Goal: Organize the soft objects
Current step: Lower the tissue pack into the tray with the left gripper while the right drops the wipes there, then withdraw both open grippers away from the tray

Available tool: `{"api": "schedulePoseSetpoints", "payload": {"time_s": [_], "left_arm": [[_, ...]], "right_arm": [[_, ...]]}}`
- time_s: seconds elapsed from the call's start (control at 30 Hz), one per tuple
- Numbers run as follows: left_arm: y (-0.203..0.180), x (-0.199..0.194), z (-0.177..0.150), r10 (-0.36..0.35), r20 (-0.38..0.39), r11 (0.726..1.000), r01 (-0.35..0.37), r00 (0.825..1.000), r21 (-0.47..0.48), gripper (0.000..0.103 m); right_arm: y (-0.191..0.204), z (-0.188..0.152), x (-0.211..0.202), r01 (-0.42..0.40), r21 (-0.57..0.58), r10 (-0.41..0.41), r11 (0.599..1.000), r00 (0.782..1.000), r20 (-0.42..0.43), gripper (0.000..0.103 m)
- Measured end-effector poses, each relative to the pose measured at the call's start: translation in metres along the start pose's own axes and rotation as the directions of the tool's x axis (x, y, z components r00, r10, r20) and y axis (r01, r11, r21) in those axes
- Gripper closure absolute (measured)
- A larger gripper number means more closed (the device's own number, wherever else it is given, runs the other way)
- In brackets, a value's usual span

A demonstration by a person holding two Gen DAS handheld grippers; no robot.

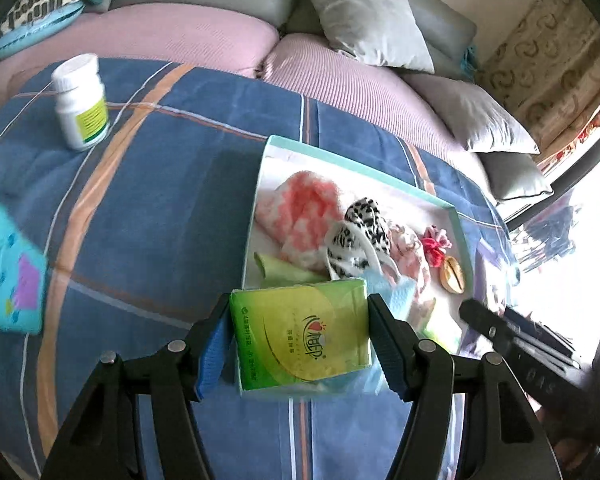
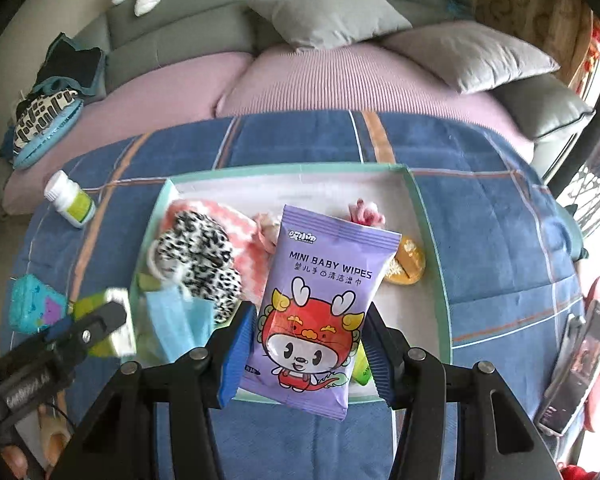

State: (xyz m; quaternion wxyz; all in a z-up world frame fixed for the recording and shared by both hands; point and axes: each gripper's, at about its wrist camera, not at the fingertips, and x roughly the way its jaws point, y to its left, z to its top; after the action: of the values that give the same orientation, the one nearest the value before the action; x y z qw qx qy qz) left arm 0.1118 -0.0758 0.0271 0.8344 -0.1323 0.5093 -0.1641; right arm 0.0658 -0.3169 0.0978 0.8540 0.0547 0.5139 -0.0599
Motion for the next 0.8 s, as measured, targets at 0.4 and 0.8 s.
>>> {"api": "schedulePoseSetpoints", "payload": {"time_s": [0.4, 0.8], "left_arm": [[0.017, 0.01, -0.001, -0.032, -0.037, 0.999, 0.031, 0.999, -0.028, 0.028], [0.037, -0.016, -0.035, 0.152, -0.051, 0.988, -0.152, 0.987, 0.002, 0.015]], "right_arm": [[0.01, -0.007, 0.025, 0.007, -0.035, -0.008, 0.999, 1.0, -0.024, 0.031], [0.021, -0.041, 0.007, 0.042, -0.067, -0.047, 0.997, 0.996, -0.07, 0.015]]}}
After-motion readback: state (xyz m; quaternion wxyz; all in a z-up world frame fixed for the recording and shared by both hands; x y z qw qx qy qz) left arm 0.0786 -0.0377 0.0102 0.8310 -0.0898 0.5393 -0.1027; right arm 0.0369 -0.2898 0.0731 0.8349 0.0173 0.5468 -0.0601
